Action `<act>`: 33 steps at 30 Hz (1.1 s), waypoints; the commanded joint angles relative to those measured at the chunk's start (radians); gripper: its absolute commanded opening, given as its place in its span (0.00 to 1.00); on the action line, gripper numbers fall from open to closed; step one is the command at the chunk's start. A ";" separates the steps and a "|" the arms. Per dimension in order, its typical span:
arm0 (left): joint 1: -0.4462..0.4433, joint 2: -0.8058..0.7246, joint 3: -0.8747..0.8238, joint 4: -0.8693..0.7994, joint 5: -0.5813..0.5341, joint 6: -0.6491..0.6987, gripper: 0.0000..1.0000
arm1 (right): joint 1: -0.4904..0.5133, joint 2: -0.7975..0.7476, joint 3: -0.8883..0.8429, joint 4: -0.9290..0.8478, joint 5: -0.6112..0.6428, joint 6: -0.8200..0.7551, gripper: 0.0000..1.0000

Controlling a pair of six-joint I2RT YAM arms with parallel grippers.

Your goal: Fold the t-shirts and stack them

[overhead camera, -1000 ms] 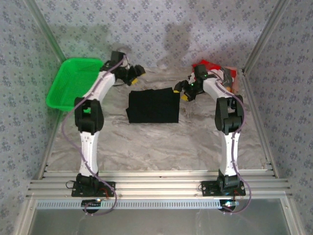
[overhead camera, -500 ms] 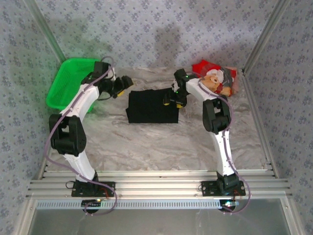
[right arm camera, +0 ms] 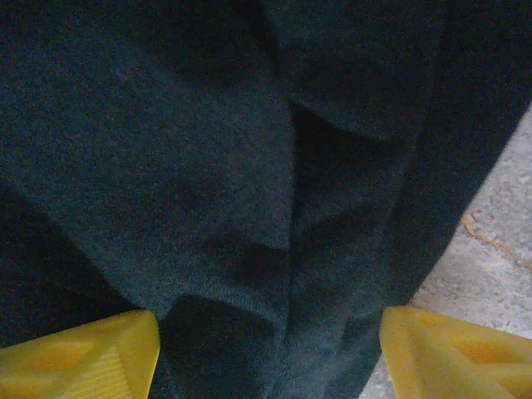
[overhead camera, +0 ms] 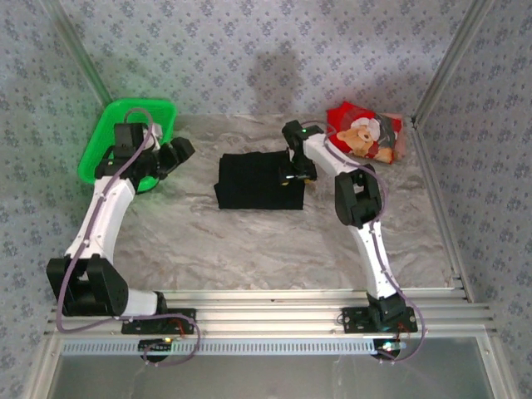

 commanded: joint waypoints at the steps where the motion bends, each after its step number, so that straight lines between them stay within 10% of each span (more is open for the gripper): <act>1: 0.020 -0.021 -0.030 -0.030 -0.007 0.021 0.77 | 0.018 0.068 0.020 -0.065 0.047 -0.028 0.72; 4: 0.042 -0.032 -0.034 -0.039 -0.003 0.023 0.77 | 0.025 0.093 0.020 -0.057 0.022 -0.007 0.65; 8: 0.077 -0.052 -0.039 -0.059 0.007 0.036 0.77 | 0.024 0.105 0.043 -0.039 0.043 -0.013 0.19; 11: 0.105 -0.074 -0.054 -0.071 0.014 0.046 0.77 | 0.012 0.107 0.110 -0.065 0.096 -0.044 0.02; 24: 0.102 -0.243 -0.219 0.023 0.034 0.087 0.77 | -0.078 -0.049 0.287 0.088 0.453 -0.263 0.00; 33: -0.156 -0.398 -0.269 -0.046 -0.148 0.217 0.78 | -0.221 -0.084 0.351 0.180 0.415 -0.224 0.00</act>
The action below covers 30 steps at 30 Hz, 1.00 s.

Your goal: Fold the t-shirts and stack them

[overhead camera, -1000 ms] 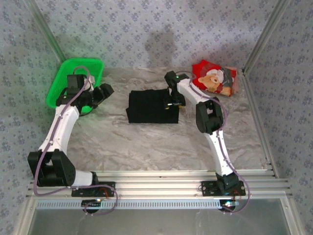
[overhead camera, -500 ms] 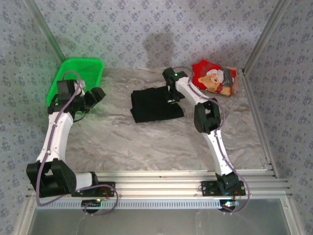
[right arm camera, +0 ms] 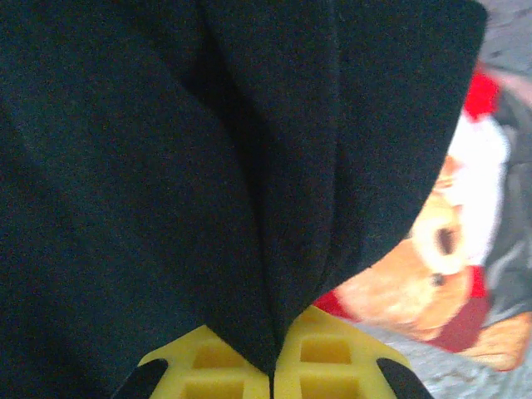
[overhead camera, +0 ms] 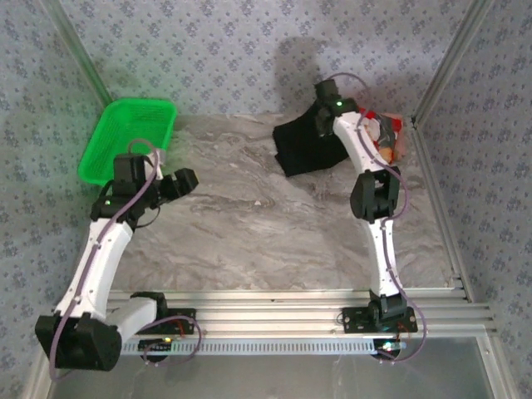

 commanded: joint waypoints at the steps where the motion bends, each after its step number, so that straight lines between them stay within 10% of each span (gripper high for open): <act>1: -0.097 -0.086 -0.016 -0.024 -0.096 0.090 0.78 | -0.045 -0.062 0.040 0.059 -0.017 0.030 0.00; 14: -0.630 -0.199 0.174 -0.099 -0.581 0.169 0.95 | -0.257 -0.117 -0.077 0.253 -0.306 0.342 0.00; 30: -0.670 -0.109 0.289 -0.133 -0.617 0.165 0.96 | -0.457 -0.104 -0.127 0.238 -0.474 0.429 0.00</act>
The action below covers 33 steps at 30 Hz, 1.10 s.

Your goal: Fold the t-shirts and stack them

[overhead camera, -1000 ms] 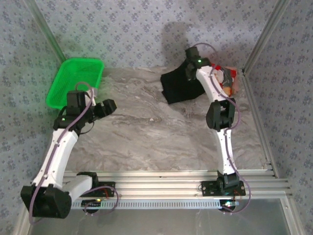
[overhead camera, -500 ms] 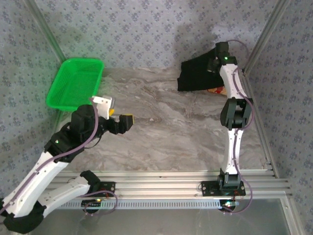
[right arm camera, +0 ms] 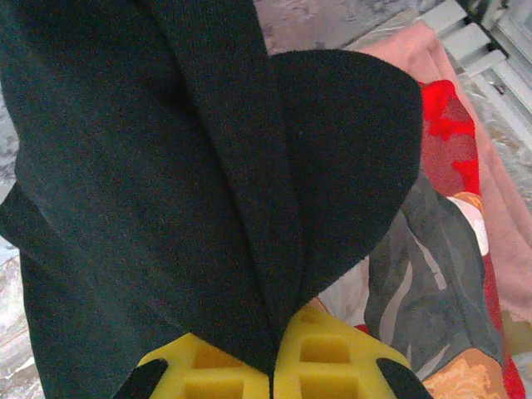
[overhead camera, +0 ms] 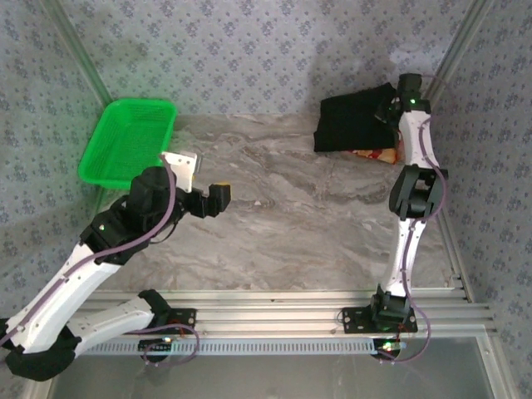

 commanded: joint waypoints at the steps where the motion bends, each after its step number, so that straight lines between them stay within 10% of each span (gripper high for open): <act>1: -0.006 0.009 0.044 -0.015 -0.025 0.014 0.96 | -0.060 -0.057 -0.039 0.046 -0.027 0.039 0.00; 24: -0.005 -0.025 0.072 -0.081 -0.158 0.013 0.96 | -0.112 -0.057 -0.058 0.205 -0.446 0.164 0.00; 33: -0.004 -0.066 0.049 -0.087 -0.179 0.016 0.96 | -0.104 -0.091 -0.161 0.434 -0.571 0.446 0.00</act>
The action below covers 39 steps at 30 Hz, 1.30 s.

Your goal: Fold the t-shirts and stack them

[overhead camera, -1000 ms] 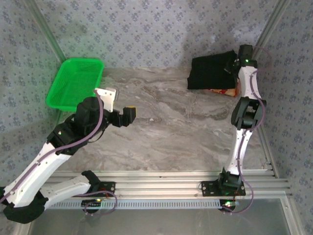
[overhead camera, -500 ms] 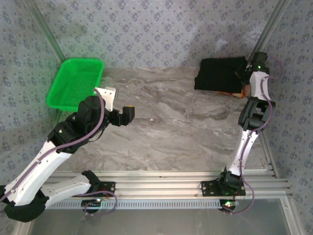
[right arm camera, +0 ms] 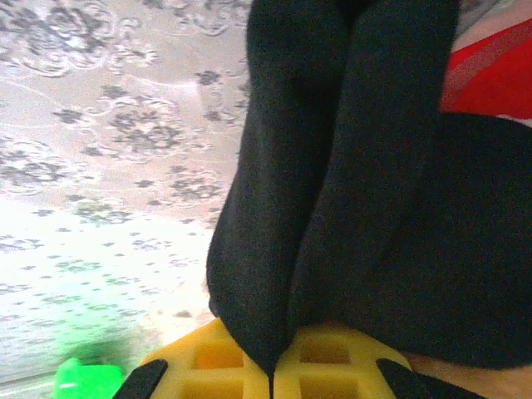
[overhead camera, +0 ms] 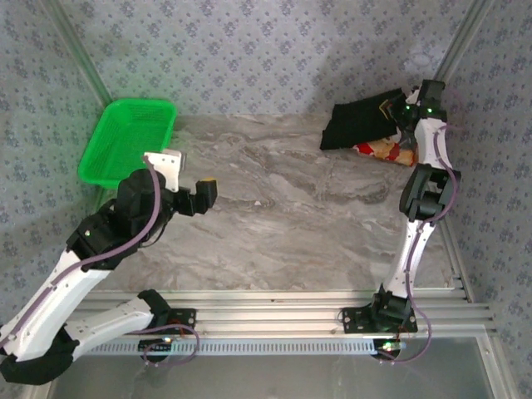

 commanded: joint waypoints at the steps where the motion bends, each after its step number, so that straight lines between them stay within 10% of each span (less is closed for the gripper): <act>1: -0.005 -0.022 0.013 -0.016 -0.029 0.016 0.96 | -0.013 -0.085 -0.049 0.151 -0.070 0.129 0.00; 14: -0.004 0.005 0.007 0.005 -0.014 0.020 0.96 | -0.191 -0.199 -0.317 0.422 -0.111 0.268 0.00; 25: -0.004 0.036 -0.006 -0.024 -0.022 -0.013 0.96 | -0.239 -0.013 -0.248 0.139 -0.181 0.123 0.51; 39: -0.004 0.061 0.024 -0.034 -0.047 -0.014 0.96 | -0.257 -0.203 -0.505 0.115 -0.148 0.029 0.63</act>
